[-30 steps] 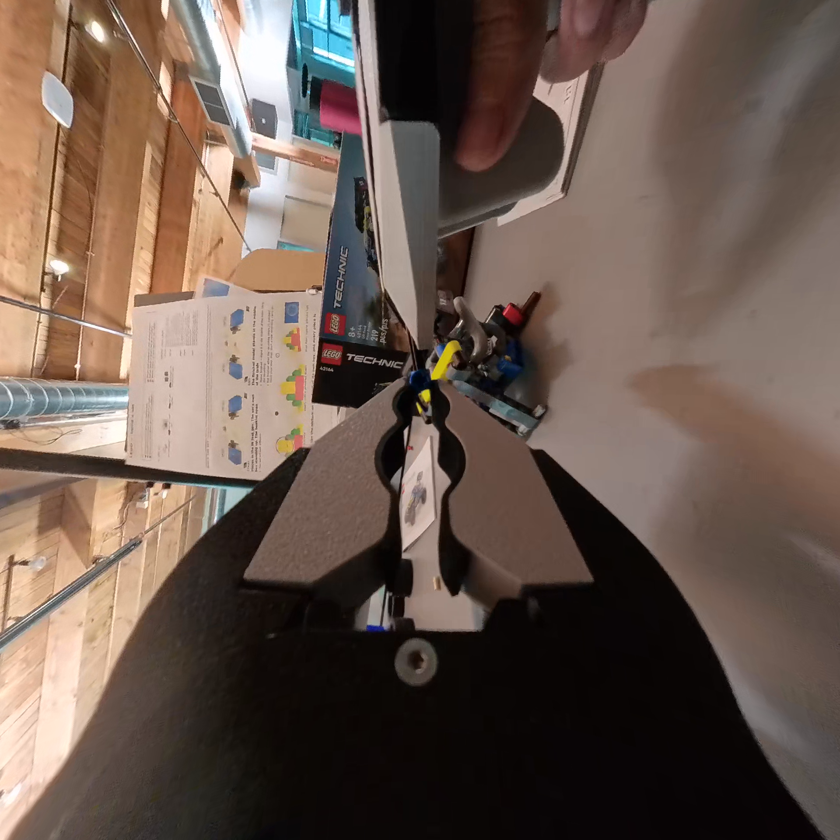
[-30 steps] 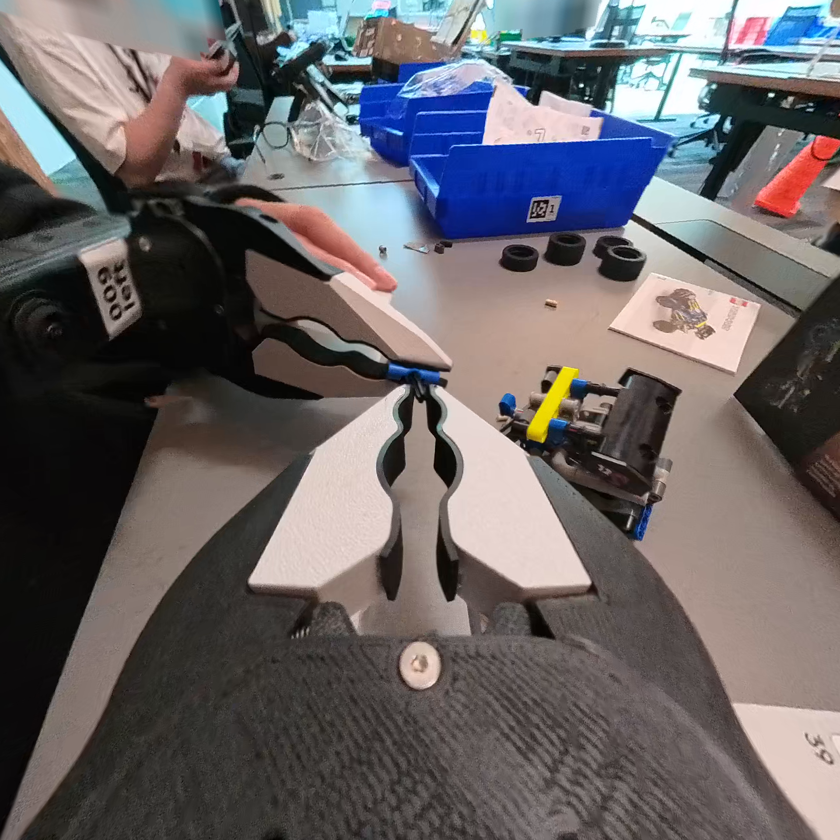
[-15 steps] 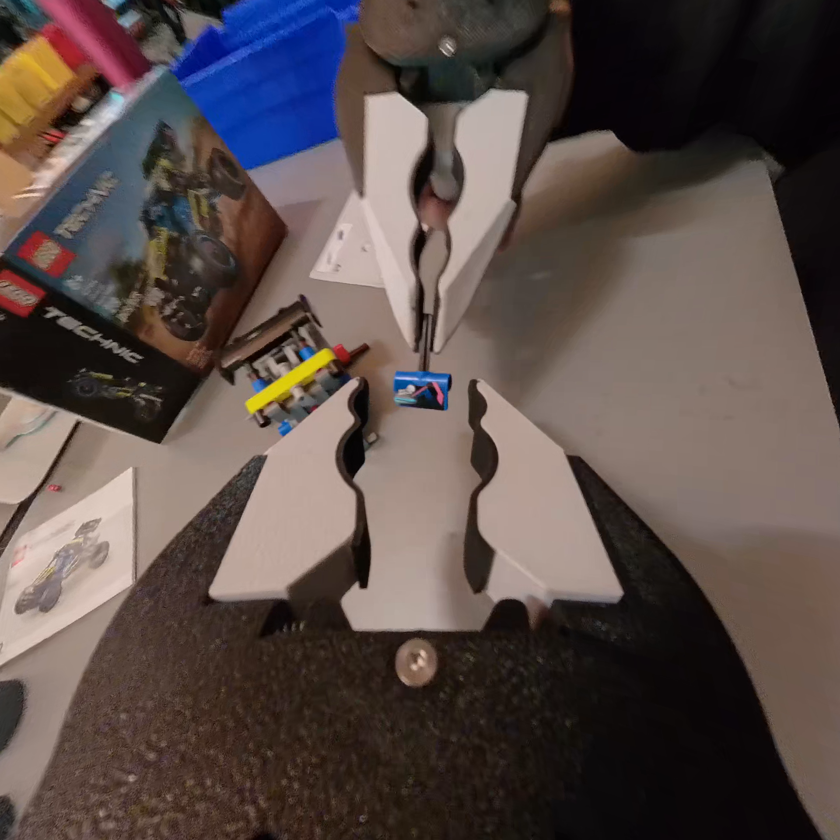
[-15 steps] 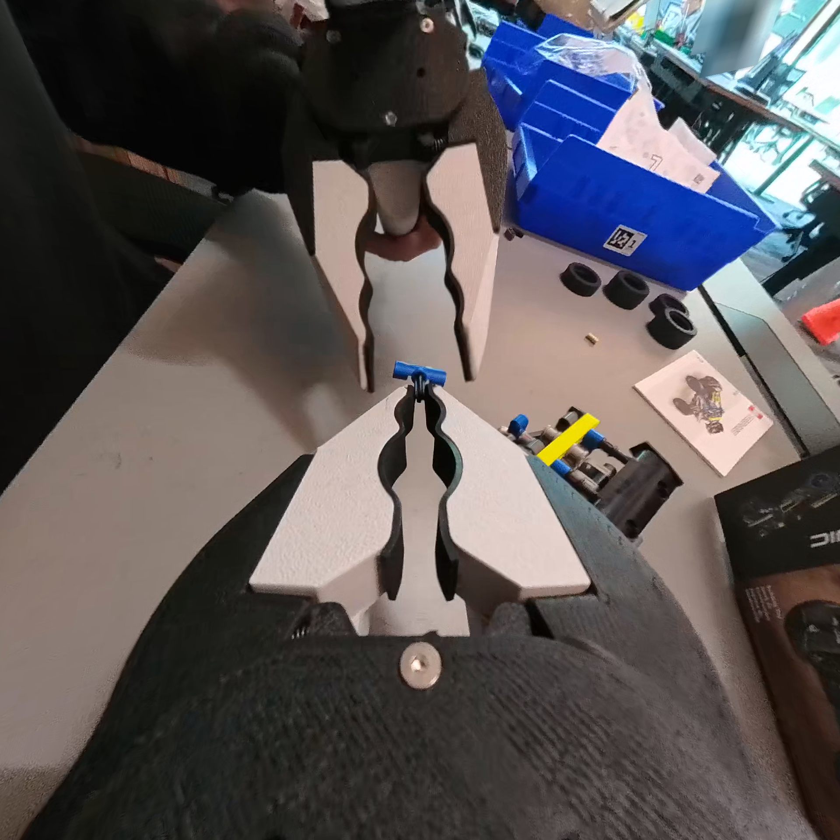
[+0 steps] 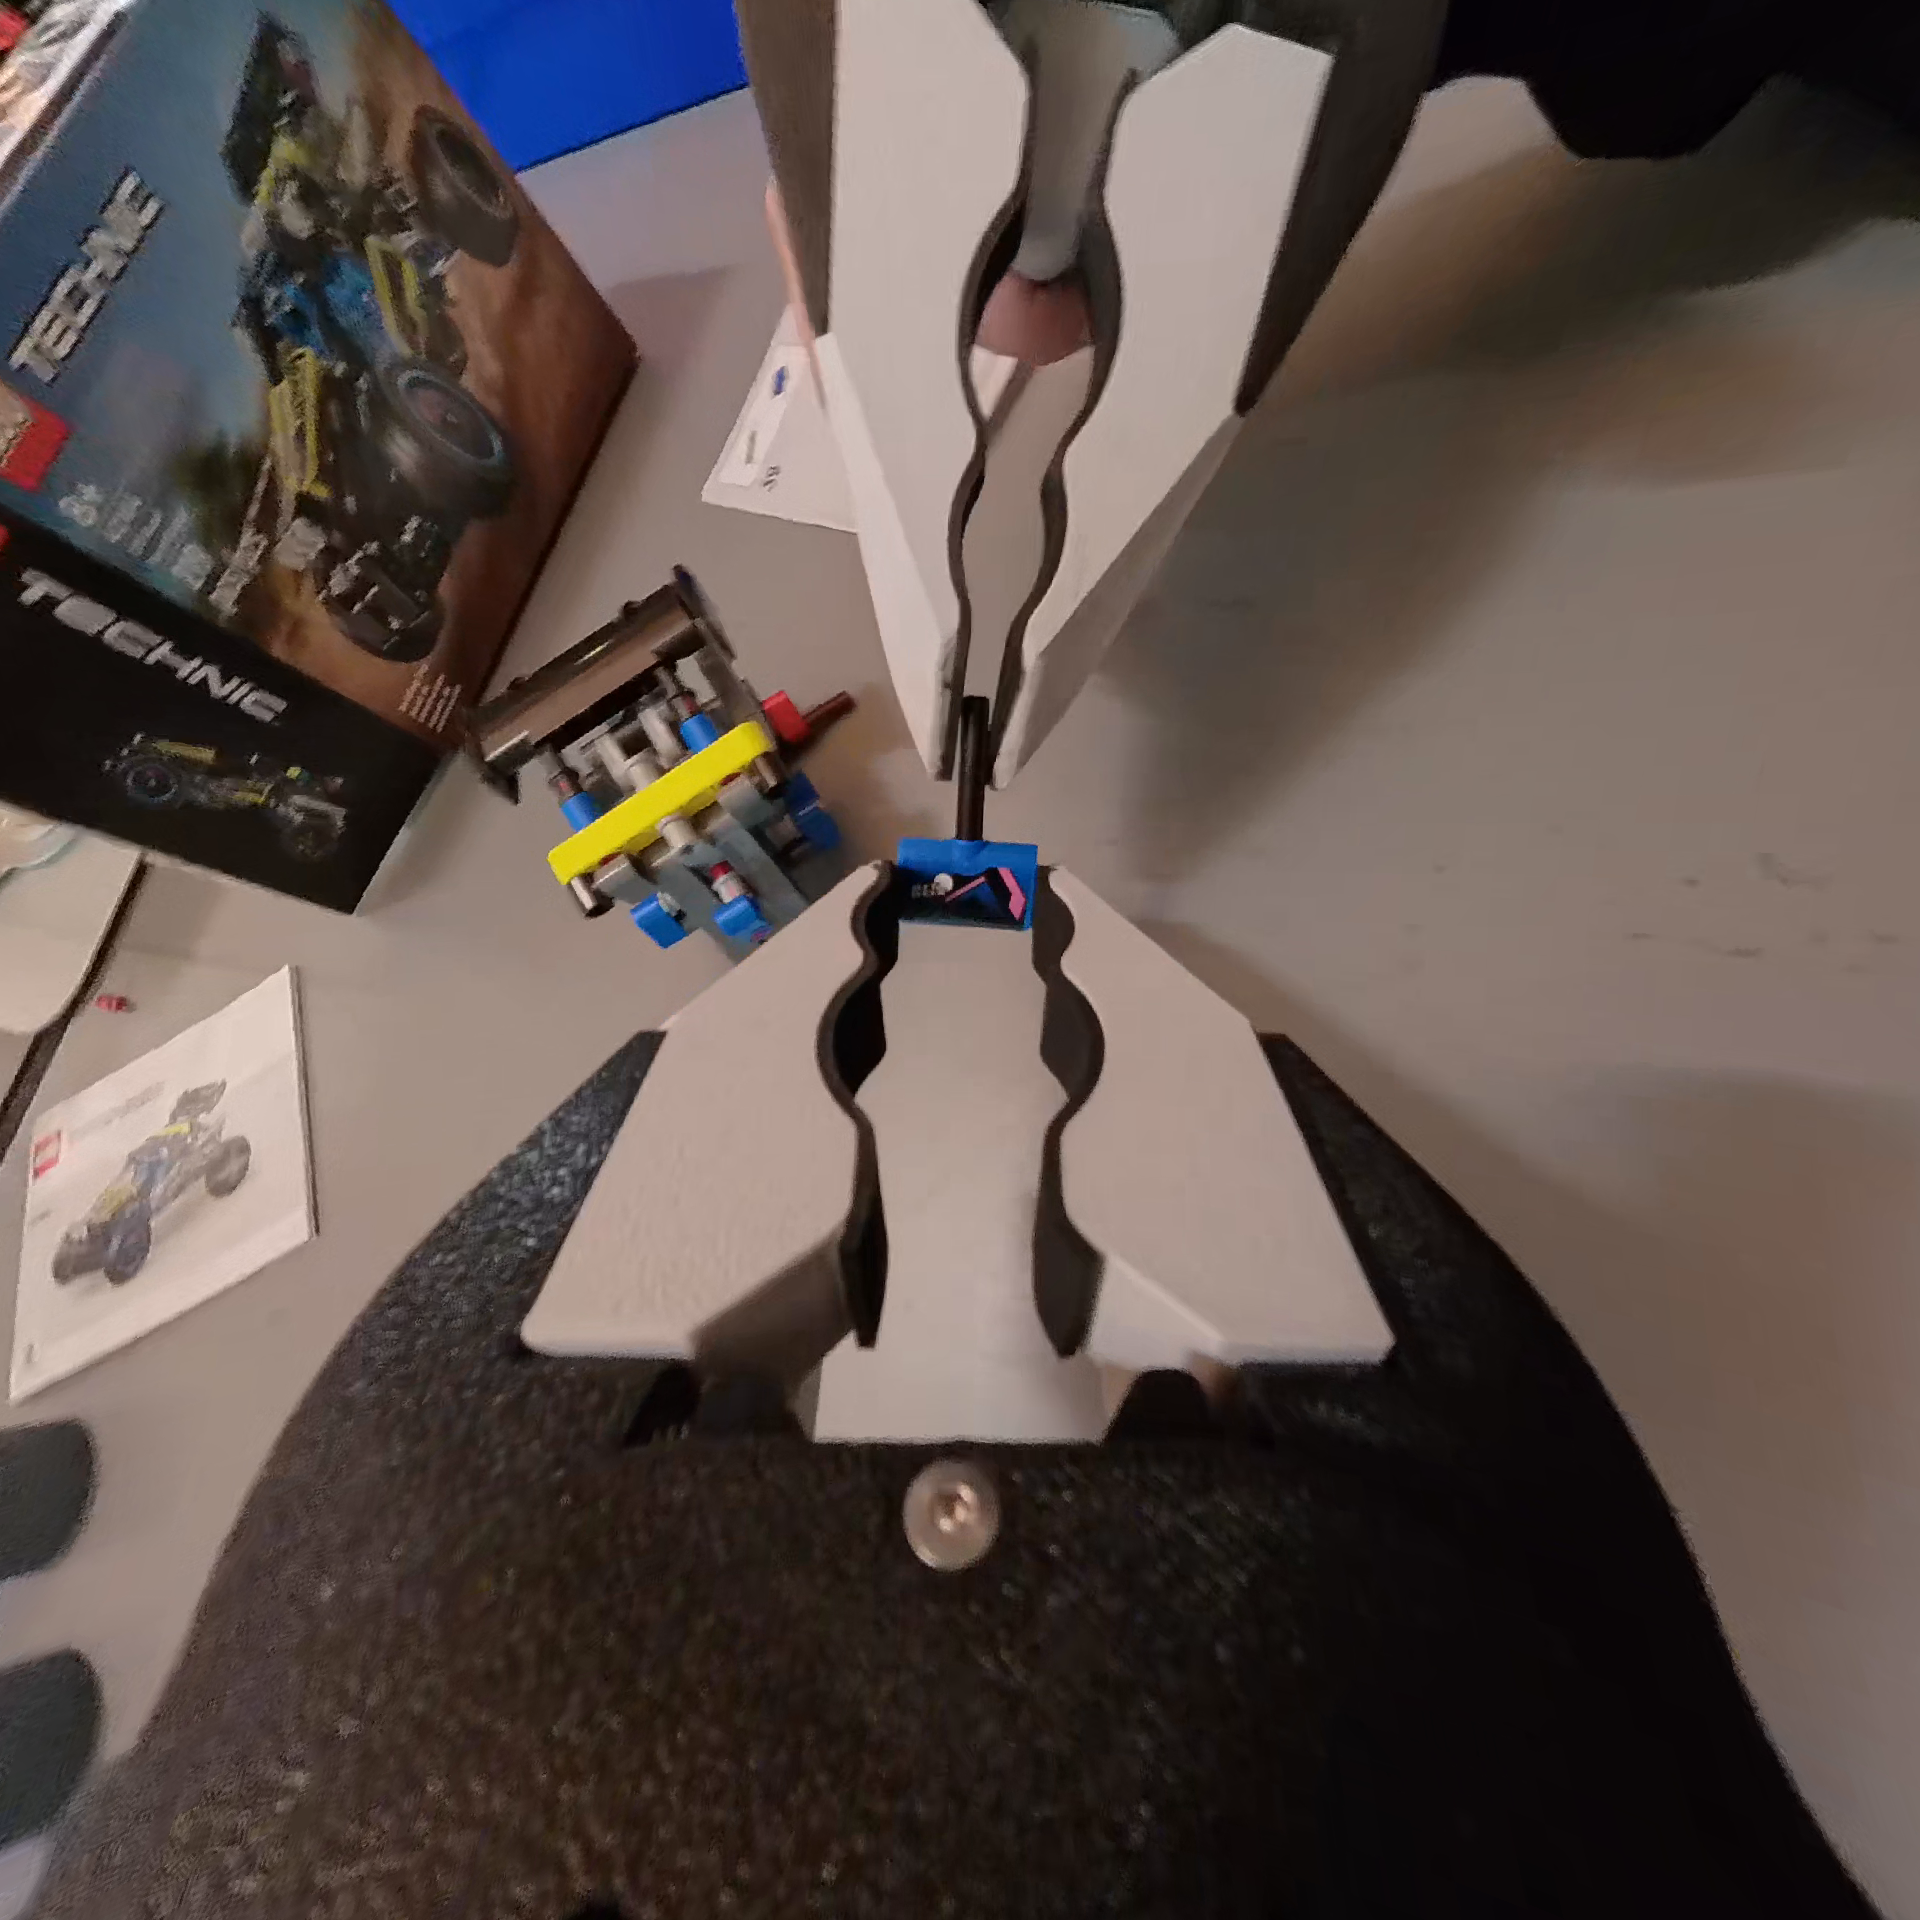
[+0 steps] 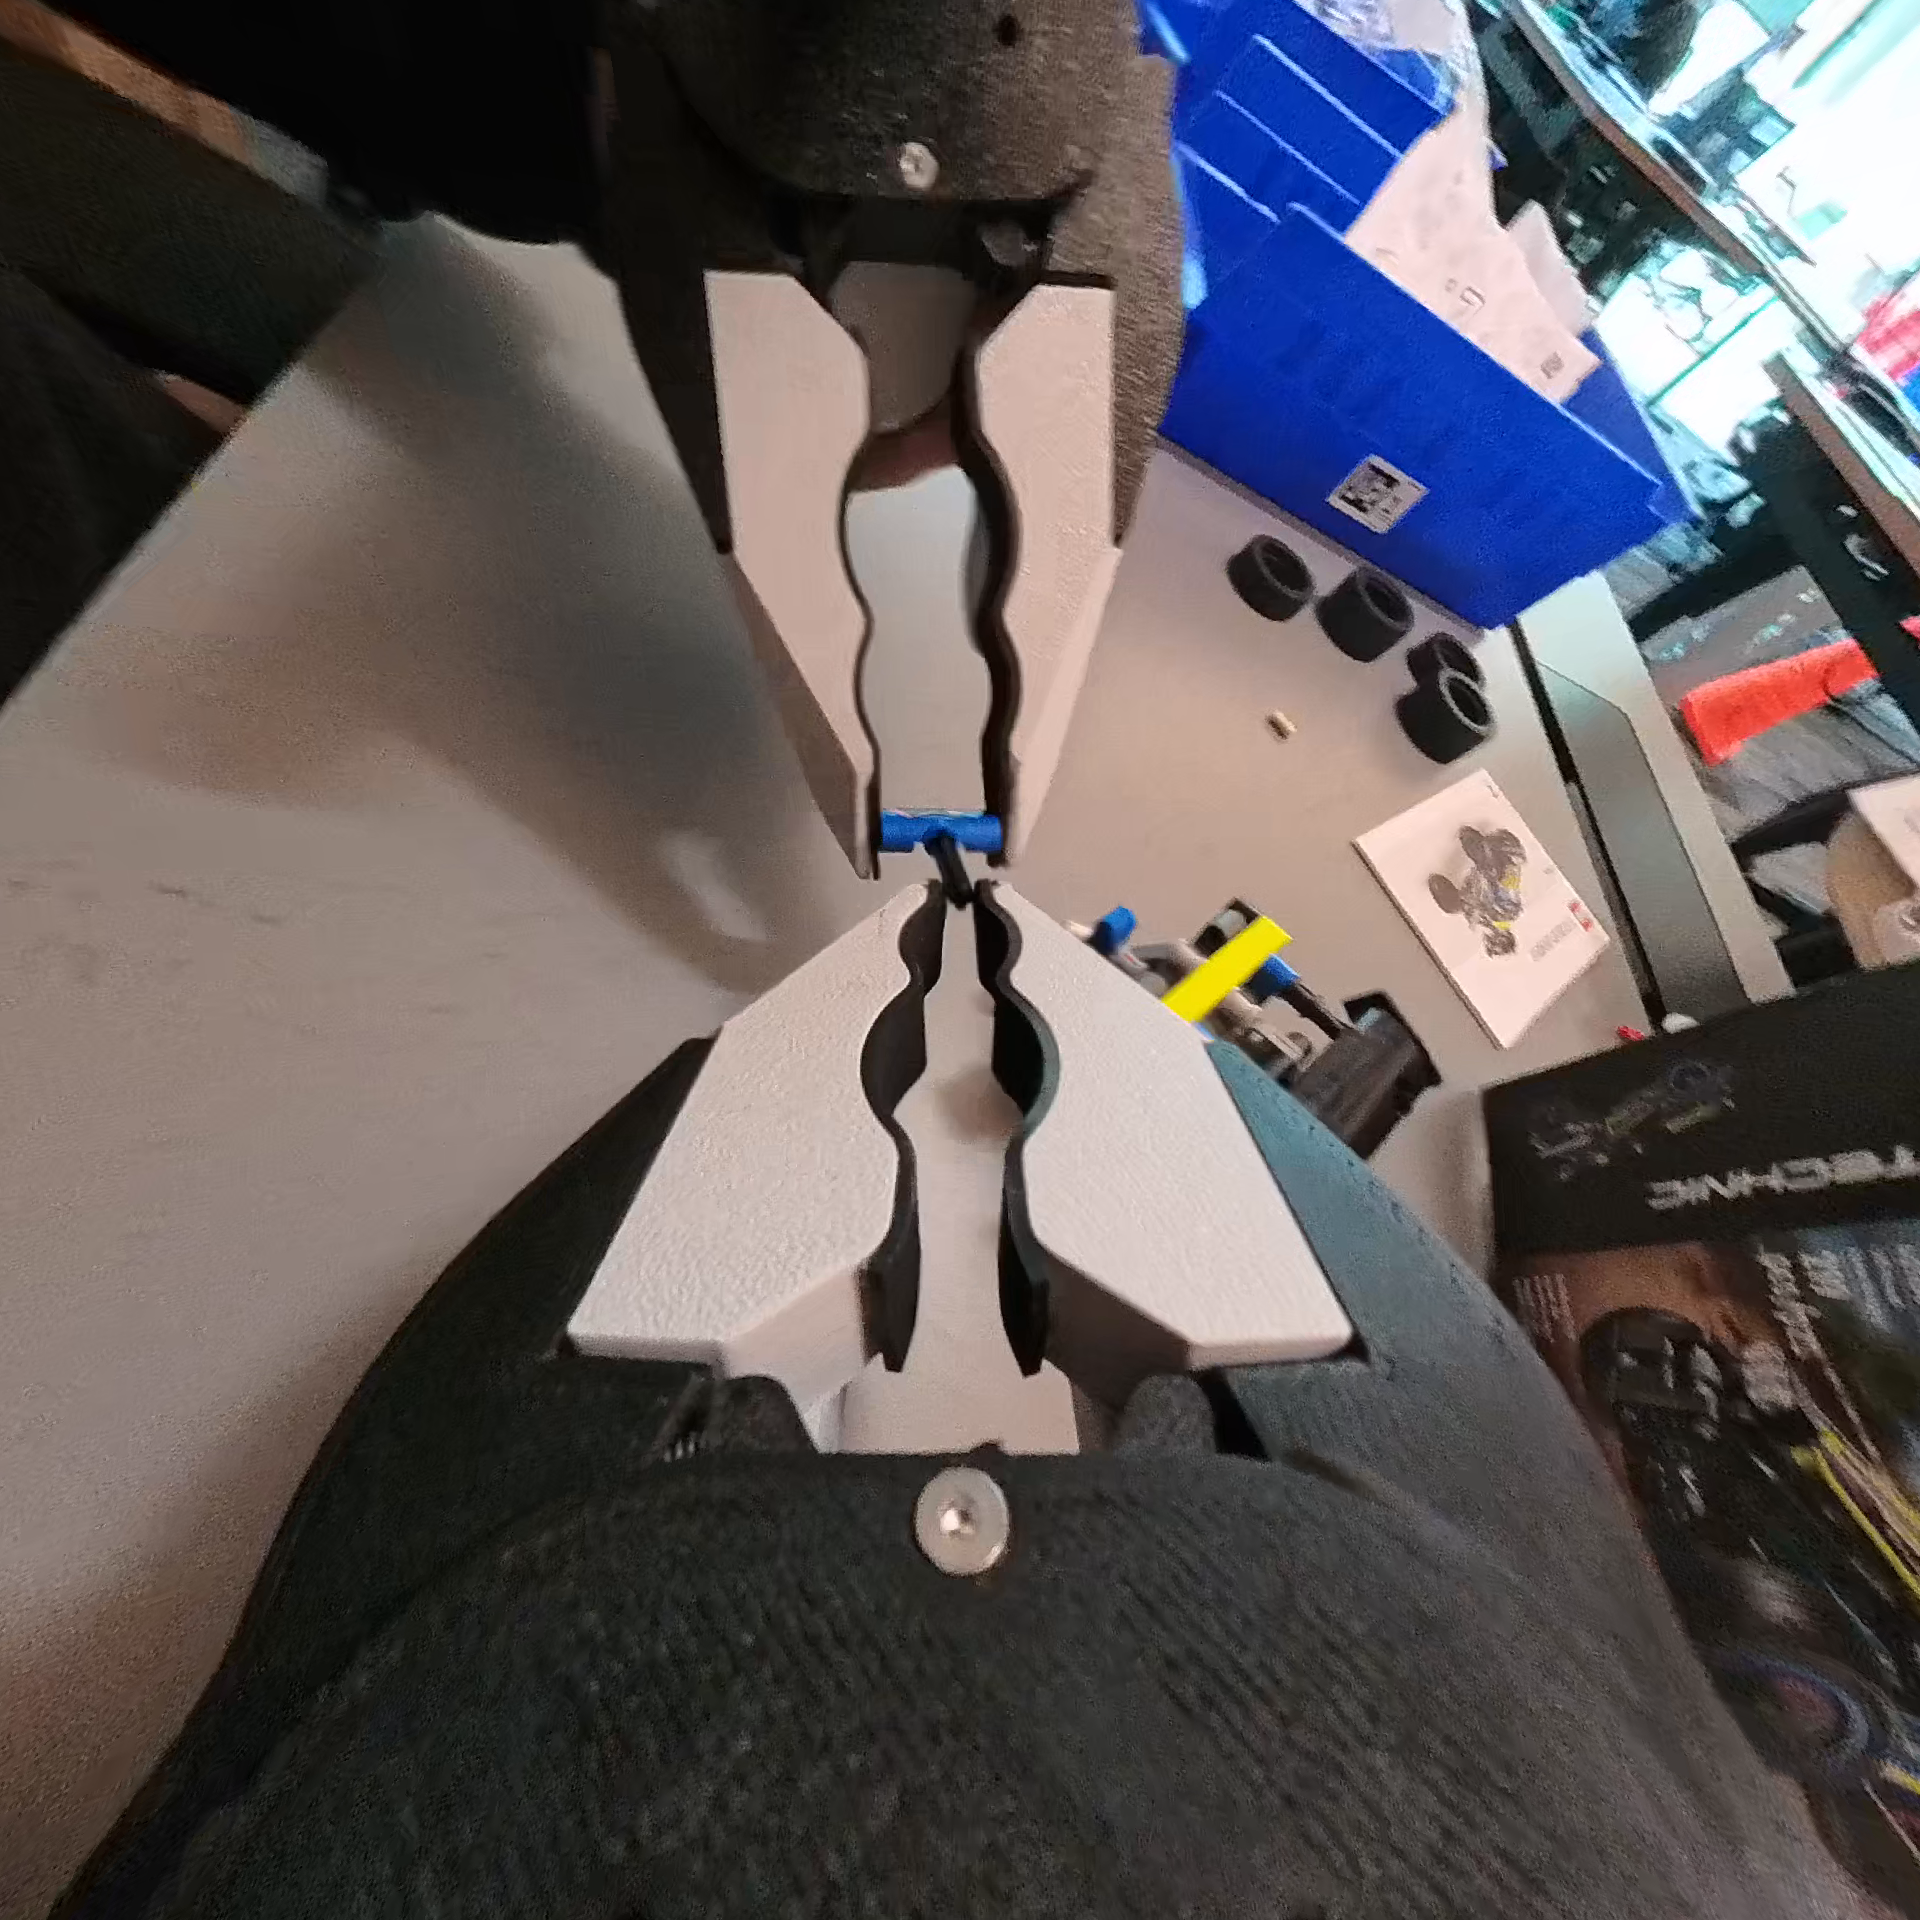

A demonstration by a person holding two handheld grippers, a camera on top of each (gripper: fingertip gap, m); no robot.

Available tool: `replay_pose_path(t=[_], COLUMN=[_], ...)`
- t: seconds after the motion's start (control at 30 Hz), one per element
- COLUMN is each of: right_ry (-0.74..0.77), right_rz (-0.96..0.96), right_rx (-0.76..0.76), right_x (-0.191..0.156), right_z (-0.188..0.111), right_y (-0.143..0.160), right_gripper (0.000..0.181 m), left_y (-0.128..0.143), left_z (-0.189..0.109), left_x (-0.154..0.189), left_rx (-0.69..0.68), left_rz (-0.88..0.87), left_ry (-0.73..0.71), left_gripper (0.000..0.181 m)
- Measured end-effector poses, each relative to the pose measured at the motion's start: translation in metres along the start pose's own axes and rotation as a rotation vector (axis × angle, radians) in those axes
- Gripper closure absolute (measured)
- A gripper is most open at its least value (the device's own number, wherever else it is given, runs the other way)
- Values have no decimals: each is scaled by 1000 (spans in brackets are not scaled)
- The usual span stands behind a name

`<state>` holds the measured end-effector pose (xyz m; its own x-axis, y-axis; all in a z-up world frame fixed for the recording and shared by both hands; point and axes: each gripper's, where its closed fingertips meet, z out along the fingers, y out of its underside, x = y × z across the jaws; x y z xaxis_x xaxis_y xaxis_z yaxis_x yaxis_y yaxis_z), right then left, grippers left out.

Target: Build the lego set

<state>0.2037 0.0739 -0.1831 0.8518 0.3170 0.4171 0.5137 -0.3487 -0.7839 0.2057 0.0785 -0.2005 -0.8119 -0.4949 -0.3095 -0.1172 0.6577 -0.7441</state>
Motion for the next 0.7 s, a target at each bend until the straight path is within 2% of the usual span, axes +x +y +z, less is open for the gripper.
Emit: replay_pose_path(t=[0.1, 0.17, 0.27, 0.4, 0.47, 0.6, 0.7], right_ry=[131, 275, 419, 412, 402, 425, 426], right_rz=[61, 121, 202, 317, 348, 347, 336], right_rx=[-62, -79, -111, -182, -202, -149, -182], right_x=[26, 51, 75, 76, 73, 70, 66], right_z=[-6, -14, -19, -5, 3, 8, 12], right_y=[9, 11, 14, 26, 30, 21, 26], right_gripper=[159, 139, 122, 104, 107, 130, 132], left_y=[11, 22, 33, 36, 34, 35, 36], left_z=[0, 1, 4, 6, 8, 9, 11], left_x=[-12, -22, -30, -40, -40, -43, -42], left_rx=[-28, -60, -110, -173, -191, -226, -239], left_rz=[-174, -295, -405, -410, -414, -421, -443], left_ry=[-53, -103, -152, -218, -218, -225, -205], left_gripper=[159, 159, 159, 159, 159, 159, 159])
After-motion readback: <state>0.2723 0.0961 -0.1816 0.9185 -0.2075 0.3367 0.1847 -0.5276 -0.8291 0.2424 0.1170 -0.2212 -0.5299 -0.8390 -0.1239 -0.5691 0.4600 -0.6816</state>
